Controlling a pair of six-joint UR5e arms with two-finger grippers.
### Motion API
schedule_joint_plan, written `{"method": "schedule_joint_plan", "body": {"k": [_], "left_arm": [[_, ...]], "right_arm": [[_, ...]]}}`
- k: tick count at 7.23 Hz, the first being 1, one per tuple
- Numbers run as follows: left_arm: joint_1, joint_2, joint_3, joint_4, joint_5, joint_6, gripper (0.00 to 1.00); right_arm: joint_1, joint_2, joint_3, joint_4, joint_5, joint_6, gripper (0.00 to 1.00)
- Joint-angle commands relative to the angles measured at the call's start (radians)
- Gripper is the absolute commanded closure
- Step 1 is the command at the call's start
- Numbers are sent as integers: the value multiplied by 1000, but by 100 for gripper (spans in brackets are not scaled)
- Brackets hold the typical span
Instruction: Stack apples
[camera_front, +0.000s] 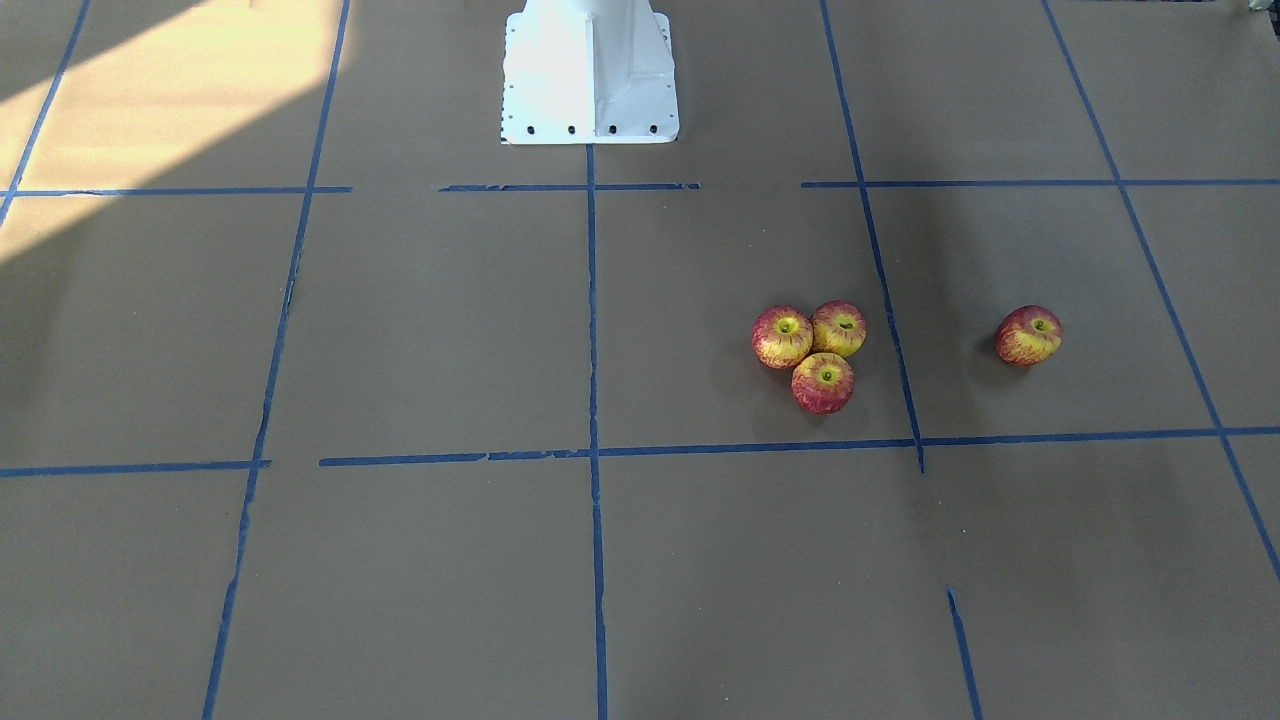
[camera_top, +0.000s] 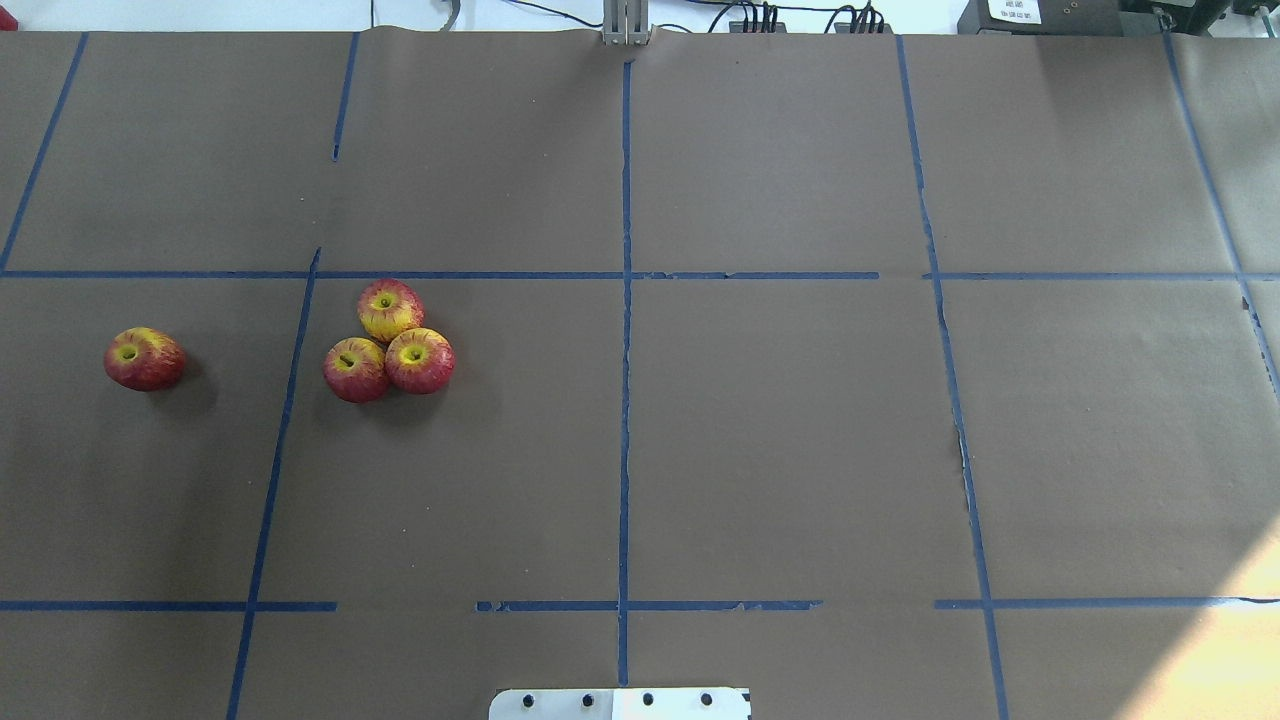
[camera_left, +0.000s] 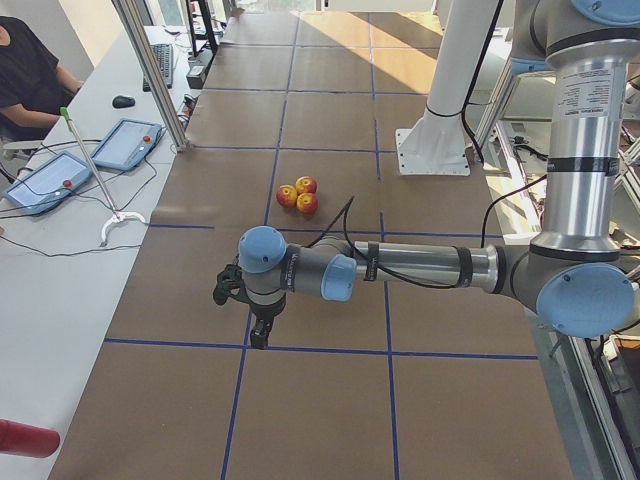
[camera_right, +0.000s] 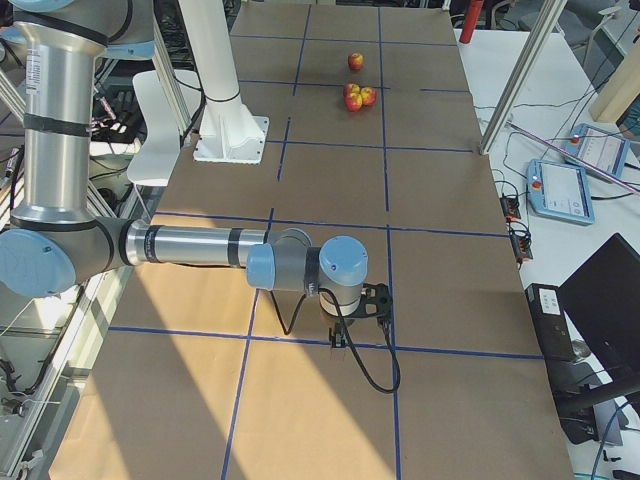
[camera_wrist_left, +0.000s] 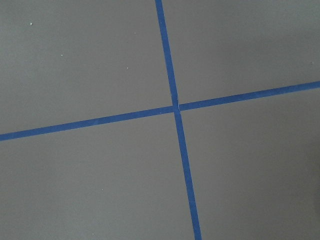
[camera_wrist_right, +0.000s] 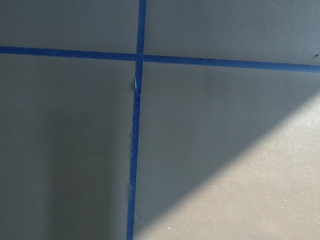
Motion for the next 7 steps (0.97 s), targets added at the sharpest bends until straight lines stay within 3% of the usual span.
{"method": "schedule_joint_plan", "body": {"k": [1, 3, 6, 7], "left_arm": [[63, -3, -7, -26, -33, -131, 0], [201, -6, -67, -145, -19, -451, 0], [429, -3, -79, -284, 120, -789, 0], [457, -3, -69, -327, 122, -832, 0]], "right_arm": [[0, 0, 0, 0, 0, 0, 0], [0, 0, 0, 0, 0, 0, 0], [0, 0, 0, 0, 0, 0, 0], [0, 0, 0, 0, 0, 0, 0]]}}
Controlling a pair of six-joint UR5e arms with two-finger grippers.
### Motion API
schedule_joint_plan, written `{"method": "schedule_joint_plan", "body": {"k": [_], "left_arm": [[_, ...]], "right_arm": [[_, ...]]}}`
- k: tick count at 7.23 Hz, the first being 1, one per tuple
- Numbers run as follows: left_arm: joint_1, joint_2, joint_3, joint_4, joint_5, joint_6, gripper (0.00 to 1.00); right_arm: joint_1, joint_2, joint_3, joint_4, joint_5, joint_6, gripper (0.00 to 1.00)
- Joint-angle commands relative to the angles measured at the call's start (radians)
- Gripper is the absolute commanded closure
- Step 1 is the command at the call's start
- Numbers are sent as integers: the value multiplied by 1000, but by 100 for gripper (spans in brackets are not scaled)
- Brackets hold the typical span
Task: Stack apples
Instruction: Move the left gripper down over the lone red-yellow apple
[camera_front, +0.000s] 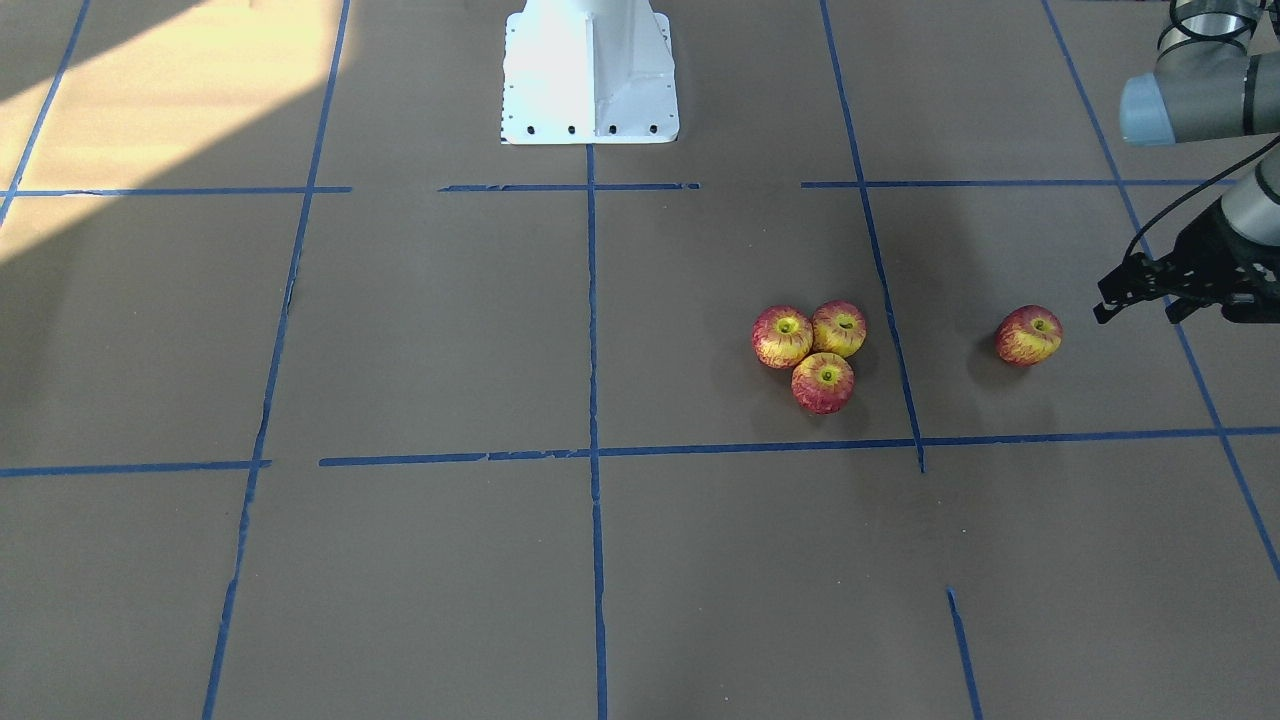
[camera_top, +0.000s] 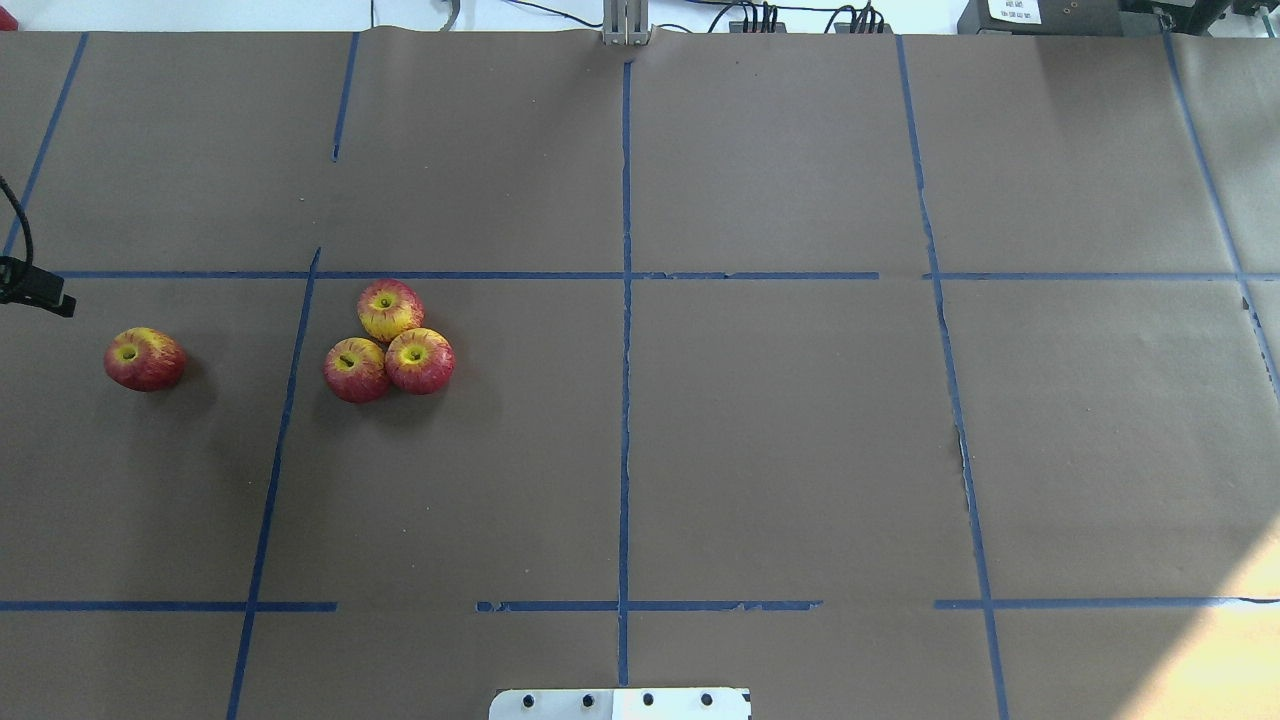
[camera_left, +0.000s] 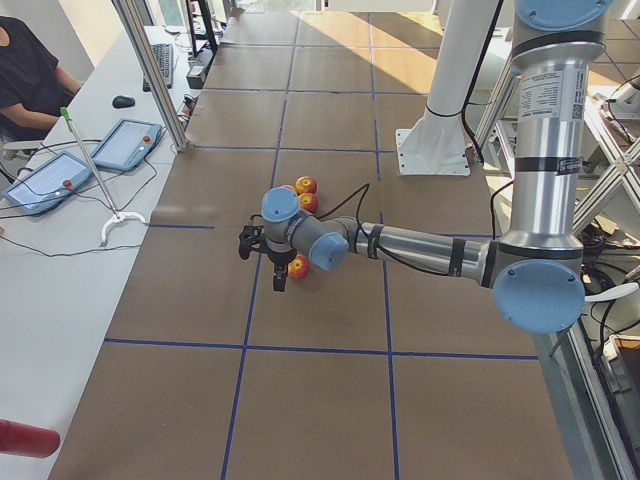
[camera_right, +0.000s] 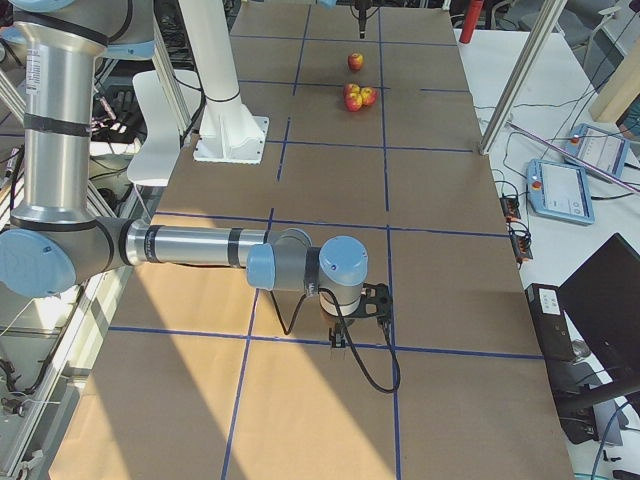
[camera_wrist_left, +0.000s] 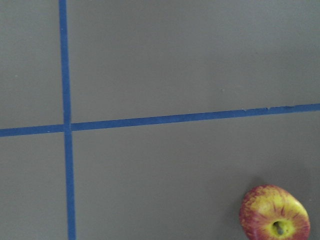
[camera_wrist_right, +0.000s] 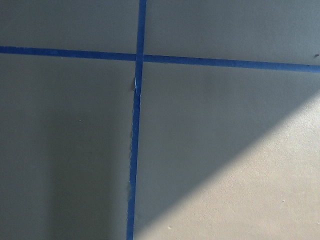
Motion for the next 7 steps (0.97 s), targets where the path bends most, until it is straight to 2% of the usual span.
{"method": "schedule_joint_plan", "body": {"k": [1, 7], "left_arm": [[65, 0, 8, -56, 23, -97, 0], [137, -42, 79, -67, 21, -126, 0]], "right_arm": [[0, 0, 0, 0, 0, 0, 0], [0, 0, 0, 0, 0, 0, 0]]}}
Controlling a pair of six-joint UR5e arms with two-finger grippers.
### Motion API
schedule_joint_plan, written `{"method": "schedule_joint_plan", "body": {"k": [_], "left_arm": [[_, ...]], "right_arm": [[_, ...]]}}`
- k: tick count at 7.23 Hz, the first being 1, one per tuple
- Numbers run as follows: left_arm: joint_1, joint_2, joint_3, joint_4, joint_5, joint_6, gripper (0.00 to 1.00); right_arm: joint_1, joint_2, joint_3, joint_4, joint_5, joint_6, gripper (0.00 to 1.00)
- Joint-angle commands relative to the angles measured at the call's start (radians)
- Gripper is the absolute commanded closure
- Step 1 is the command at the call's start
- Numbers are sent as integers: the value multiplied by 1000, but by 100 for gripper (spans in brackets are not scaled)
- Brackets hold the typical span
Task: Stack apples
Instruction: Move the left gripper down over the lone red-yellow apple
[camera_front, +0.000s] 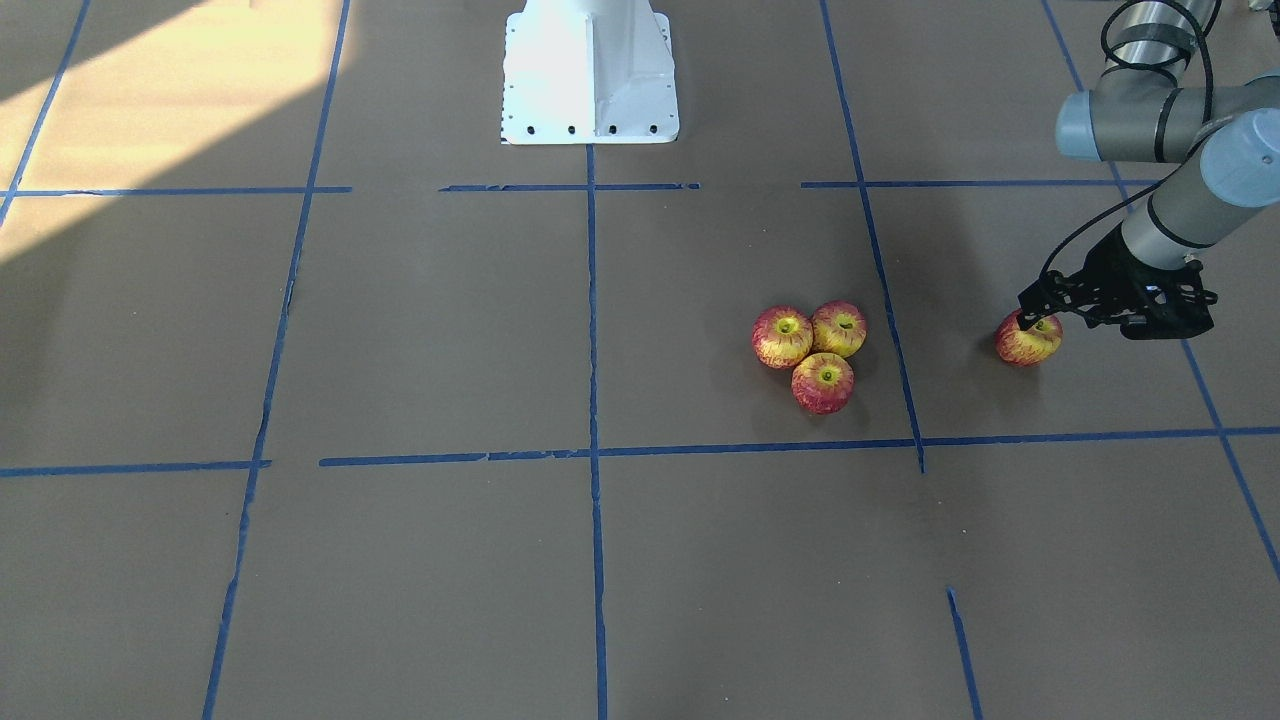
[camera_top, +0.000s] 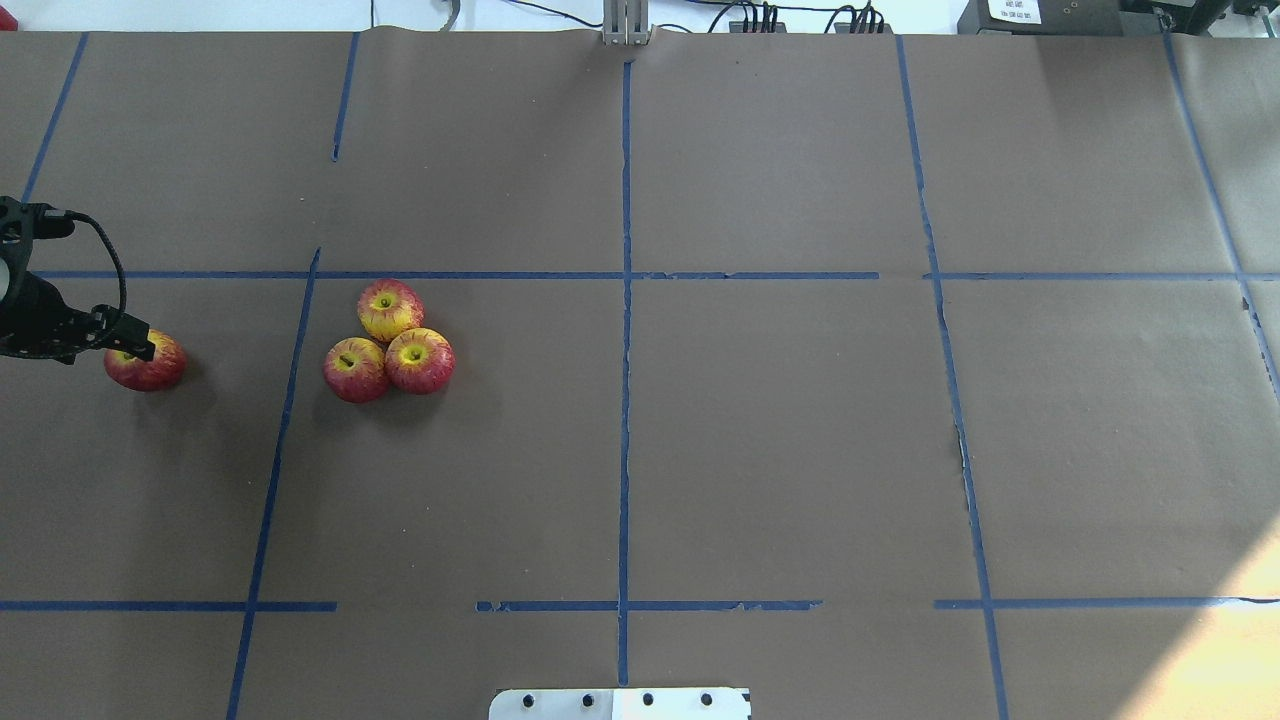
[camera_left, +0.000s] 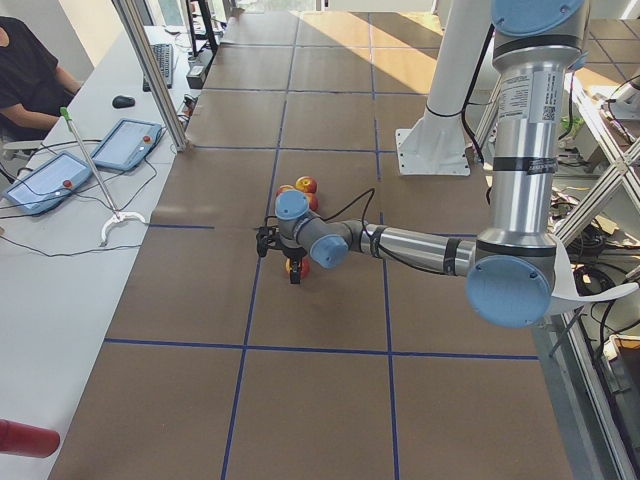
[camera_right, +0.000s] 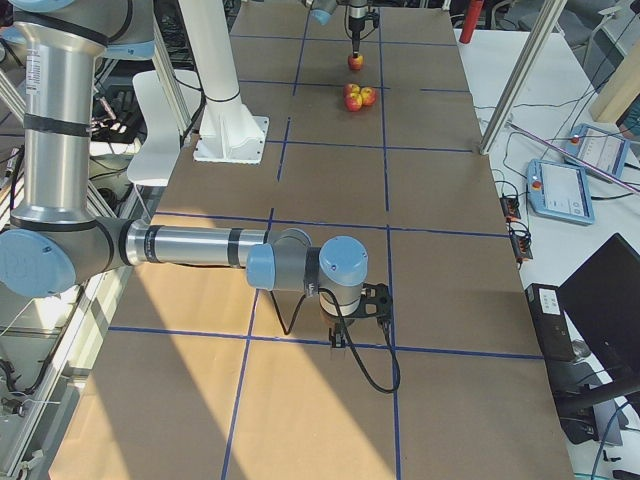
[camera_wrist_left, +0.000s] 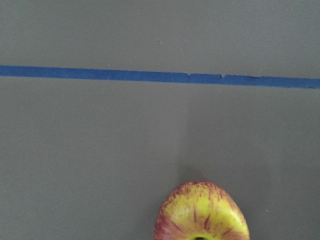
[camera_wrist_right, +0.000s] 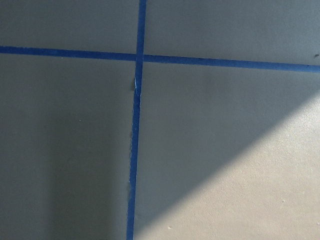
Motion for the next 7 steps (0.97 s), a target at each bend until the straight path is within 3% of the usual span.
{"method": "schedule_joint_plan", "body": {"k": [1, 7], "left_arm": [[9, -14, 13, -3, -1, -4, 0], [7, -25, 11, 1, -1, -3, 0]], "right_arm": [[0, 0, 0, 0, 0, 0, 0], [0, 0, 0, 0, 0, 0, 0]]}}
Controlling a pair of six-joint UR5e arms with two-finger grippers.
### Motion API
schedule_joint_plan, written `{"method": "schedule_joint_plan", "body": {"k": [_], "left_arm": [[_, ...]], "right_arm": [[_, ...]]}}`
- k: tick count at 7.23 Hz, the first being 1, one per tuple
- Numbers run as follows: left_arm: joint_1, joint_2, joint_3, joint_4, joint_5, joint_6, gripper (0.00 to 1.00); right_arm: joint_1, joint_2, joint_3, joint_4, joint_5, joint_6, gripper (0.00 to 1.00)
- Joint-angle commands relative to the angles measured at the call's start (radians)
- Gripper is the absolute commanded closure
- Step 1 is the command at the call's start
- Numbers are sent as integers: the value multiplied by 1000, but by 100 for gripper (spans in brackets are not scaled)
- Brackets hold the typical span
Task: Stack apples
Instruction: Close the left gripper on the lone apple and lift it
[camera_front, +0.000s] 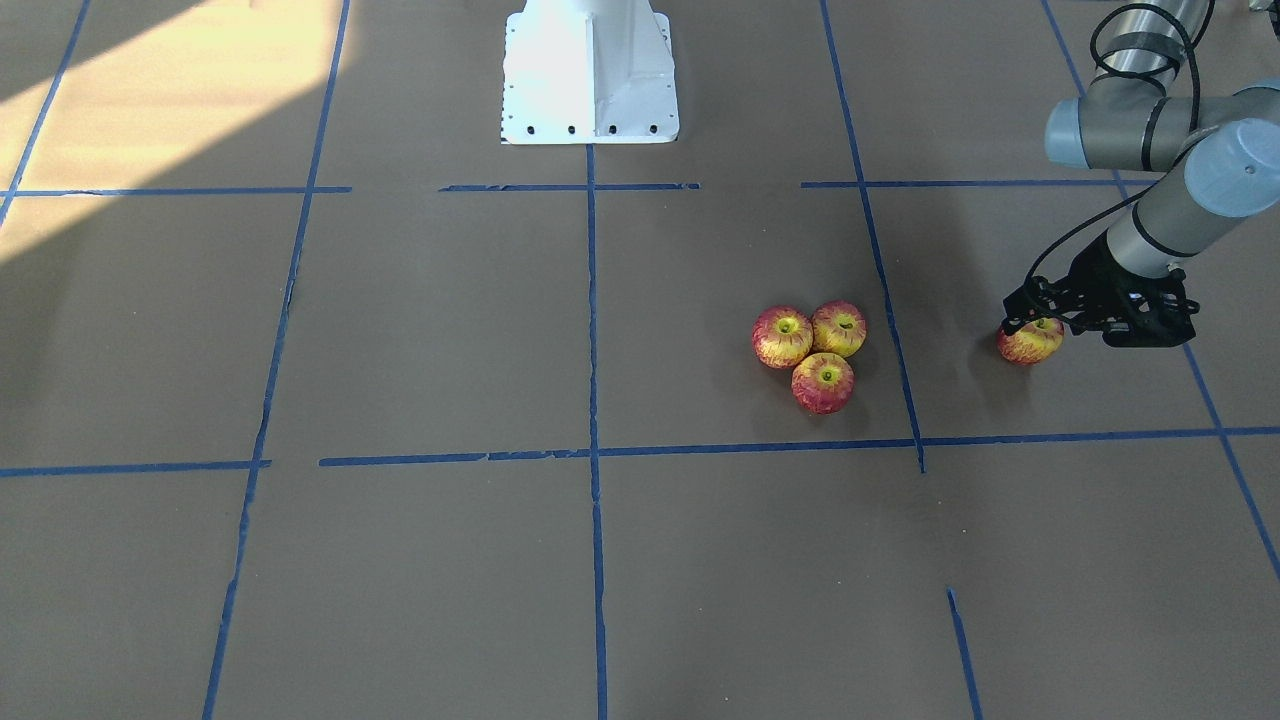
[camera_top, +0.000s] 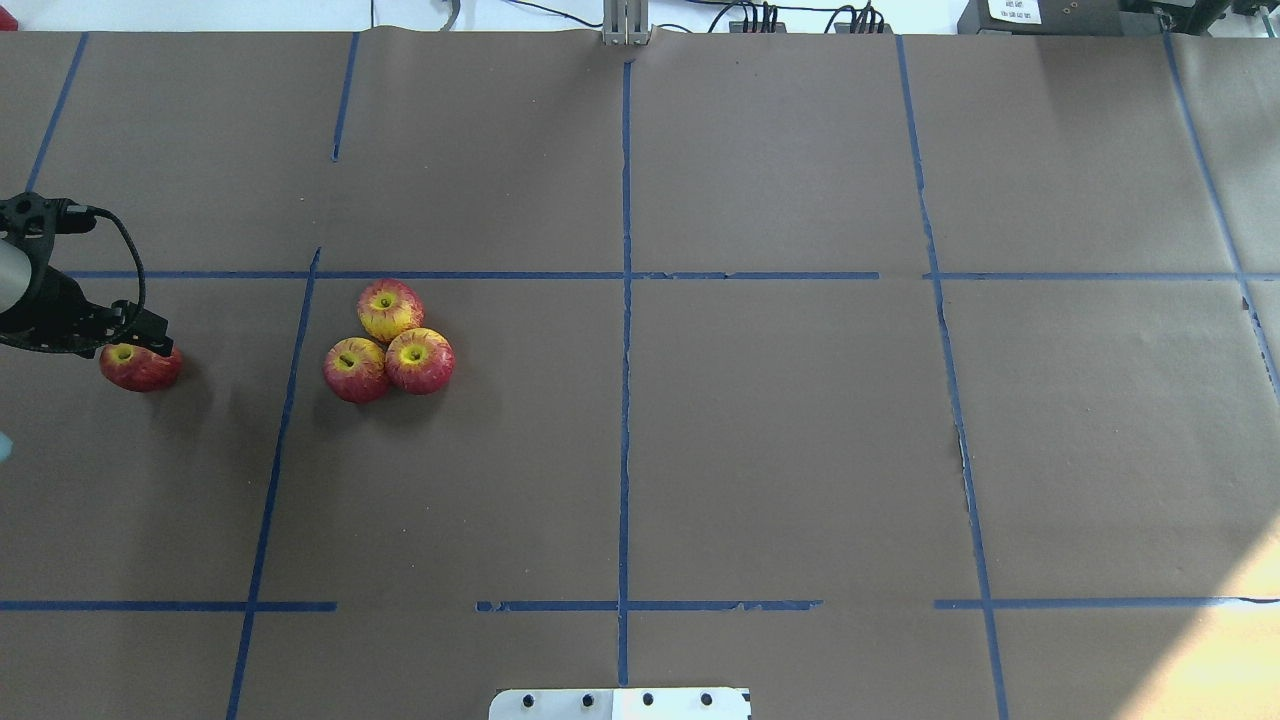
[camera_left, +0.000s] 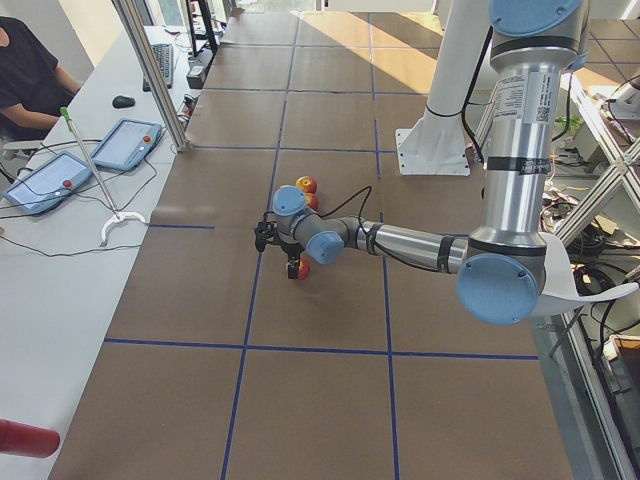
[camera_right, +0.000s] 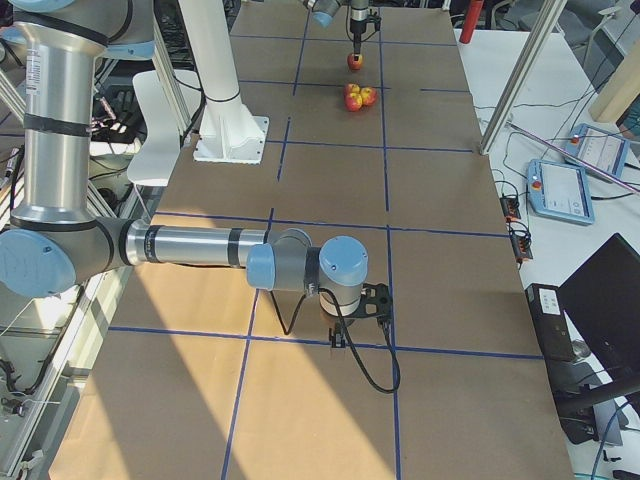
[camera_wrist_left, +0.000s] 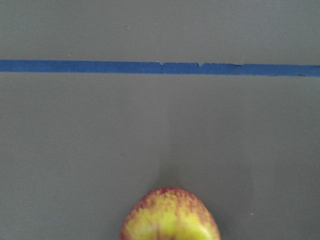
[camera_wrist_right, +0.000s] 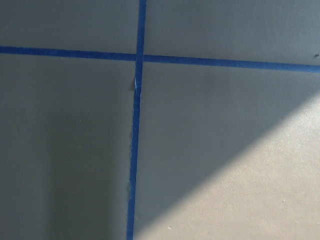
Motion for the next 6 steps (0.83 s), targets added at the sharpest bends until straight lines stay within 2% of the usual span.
{"method": "schedule_joint_plan", "body": {"k": [1, 4, 5, 6], "left_arm": [[2, 0, 9, -1, 2, -5, 0], [13, -3, 50, -3, 2, -3, 0], [13, -11, 49, -3, 2, -5, 15], [13, -17, 47, -3, 1, -8, 44]], "right_arm": [[0, 0, 0, 0, 0, 0, 0], [0, 0, 0, 0, 0, 0, 0], [0, 0, 0, 0, 0, 0, 0], [0, 0, 0, 0, 0, 2, 0]]}}
